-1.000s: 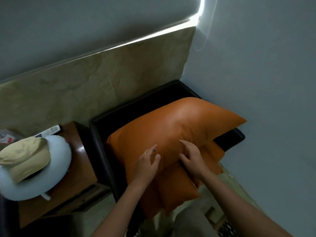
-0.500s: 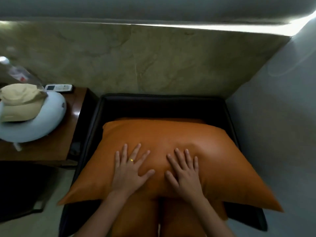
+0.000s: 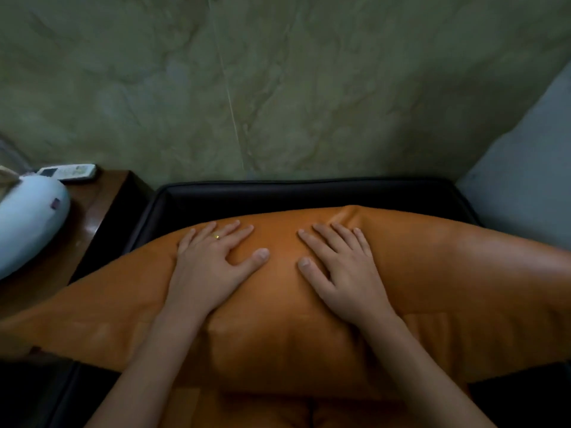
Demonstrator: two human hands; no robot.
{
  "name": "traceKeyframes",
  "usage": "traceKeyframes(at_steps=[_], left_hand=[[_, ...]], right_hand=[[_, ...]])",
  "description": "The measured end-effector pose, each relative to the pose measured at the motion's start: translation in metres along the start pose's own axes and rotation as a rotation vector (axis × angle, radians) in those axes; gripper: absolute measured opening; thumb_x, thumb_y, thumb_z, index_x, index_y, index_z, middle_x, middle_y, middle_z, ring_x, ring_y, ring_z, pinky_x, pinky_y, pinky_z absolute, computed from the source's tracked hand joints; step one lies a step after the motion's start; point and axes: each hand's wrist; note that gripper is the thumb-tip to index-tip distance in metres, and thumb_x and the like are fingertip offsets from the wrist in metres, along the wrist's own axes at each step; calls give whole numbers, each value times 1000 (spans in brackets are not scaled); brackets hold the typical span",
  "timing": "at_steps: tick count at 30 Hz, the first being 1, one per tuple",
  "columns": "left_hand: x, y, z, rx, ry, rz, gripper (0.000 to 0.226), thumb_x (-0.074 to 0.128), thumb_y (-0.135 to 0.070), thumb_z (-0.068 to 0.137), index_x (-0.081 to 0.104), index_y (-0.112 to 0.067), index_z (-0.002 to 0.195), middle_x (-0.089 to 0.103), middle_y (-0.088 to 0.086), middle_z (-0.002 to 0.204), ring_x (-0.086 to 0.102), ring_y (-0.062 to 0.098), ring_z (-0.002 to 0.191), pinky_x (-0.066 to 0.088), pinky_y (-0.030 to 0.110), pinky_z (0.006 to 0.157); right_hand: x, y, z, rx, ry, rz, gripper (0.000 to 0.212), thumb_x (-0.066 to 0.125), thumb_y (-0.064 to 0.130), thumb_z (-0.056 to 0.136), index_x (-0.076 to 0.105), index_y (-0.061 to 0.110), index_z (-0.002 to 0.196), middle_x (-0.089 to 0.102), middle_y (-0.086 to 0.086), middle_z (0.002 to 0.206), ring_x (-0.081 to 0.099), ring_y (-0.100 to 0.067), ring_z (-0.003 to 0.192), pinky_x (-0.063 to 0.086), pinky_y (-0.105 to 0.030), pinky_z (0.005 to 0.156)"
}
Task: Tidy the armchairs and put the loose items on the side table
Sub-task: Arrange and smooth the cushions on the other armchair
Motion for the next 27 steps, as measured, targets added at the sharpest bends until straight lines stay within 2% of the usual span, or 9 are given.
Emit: traceKeyframes(at_steps=[3,6,11,15,19,22,25,27], left_hand=[[18,16,42,7,12,-85,78,30,-91,75,55,-47,135,52,-16,146,41,12,140,19,43,119],[43,24,69,24,-9,-102,67,38,-84,81,59,-45,132,57,-14,141,48,10,133,26,42,119],[67,32,103,41,-130,-64,66,37,-89,77,68,-47,118,70,-12,119,62,13,114,43,43,105],[73,36,105,79,-192,-144,52,46,-81,82,74,-45,107,74,-11,108,66,12,99,52,39,93],[77,41,94,129,-275,-171,53,48,-79,83,77,-38,99,75,-13,98,67,8,89,54,36,86],[79,38,85,187,-416,-163,48,53,-68,88,80,-28,90,76,-11,83,67,5,76,55,32,75],[73,30,73,274,-580,-20,49,53,-56,95,77,-19,74,65,-7,57,60,10,56,51,33,60],[70,25,59,278,-619,18,48,51,-54,96,74,-20,72,59,-8,54,60,12,57,44,30,58]], right_hand=[[22,-14,47,-6,-8,24,63,15,69,95,35,46,151,36,15,157,23,-11,148,7,-42,125],[52,-34,80,-18,-12,29,58,21,66,98,40,46,148,41,16,154,30,-10,143,14,-40,123],[78,-53,118,-65,-83,85,51,28,59,102,52,39,142,50,15,149,40,-7,138,24,-29,113],[77,-48,118,-62,-85,112,47,31,57,102,58,39,137,53,17,146,46,-12,134,32,-32,104],[76,-46,98,-90,-129,162,46,32,57,102,60,40,134,54,18,144,48,-10,132,34,-29,93],[78,-48,96,-71,-139,151,49,31,60,100,59,40,135,56,16,143,49,-13,131,38,-33,102],[78,-47,93,-64,-142,112,54,28,61,99,60,36,136,57,11,143,50,-17,131,31,-42,115],[76,-49,89,-43,-160,127,55,28,60,99,61,35,135,58,9,142,52,-19,129,32,-45,115]])
Point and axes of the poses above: each hand's wrist, its own z-axis towards the middle knuckle, its own x-axis out of the palm, y = z × x
